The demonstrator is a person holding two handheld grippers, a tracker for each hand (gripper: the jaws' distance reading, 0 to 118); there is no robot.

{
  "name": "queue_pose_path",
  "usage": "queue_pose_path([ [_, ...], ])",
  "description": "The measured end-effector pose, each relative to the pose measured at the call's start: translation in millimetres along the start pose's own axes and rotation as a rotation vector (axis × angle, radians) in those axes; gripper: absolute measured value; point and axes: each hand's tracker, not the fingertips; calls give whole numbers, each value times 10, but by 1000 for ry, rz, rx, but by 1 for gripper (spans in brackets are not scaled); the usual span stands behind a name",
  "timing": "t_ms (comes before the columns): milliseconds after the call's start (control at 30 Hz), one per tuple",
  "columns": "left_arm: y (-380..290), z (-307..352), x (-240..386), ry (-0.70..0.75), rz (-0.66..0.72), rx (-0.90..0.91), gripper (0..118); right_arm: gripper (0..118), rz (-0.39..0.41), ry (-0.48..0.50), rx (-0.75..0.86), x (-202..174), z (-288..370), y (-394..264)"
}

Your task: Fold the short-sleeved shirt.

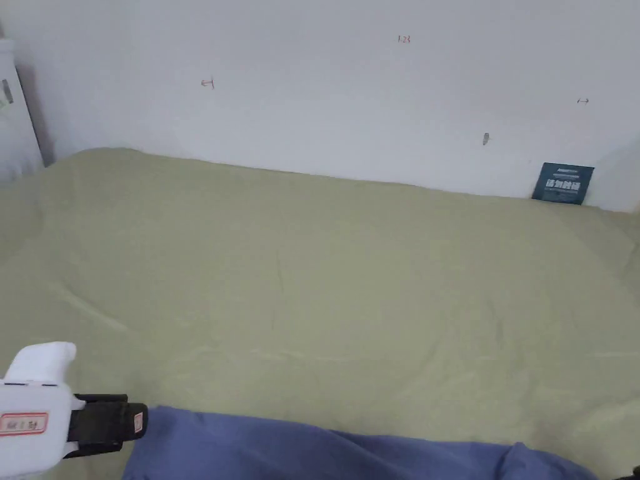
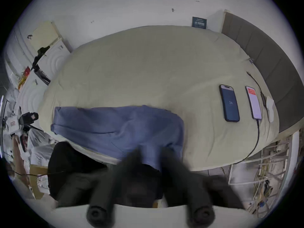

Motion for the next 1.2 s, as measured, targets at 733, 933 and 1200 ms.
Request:
queue_pose_path([
  [733,72,-931,-890,-247,146,-84,105,0,6,32,-42,-286,-336,-13],
  [933,-173,-1364,-1153,-397,347,-200,105,0,-10,34,-40,-259,-319,-35],
  [1200,-497,-1471,-1112,-381,407,-204,5,0,-30,50,-53,-252,-379,-53],
])
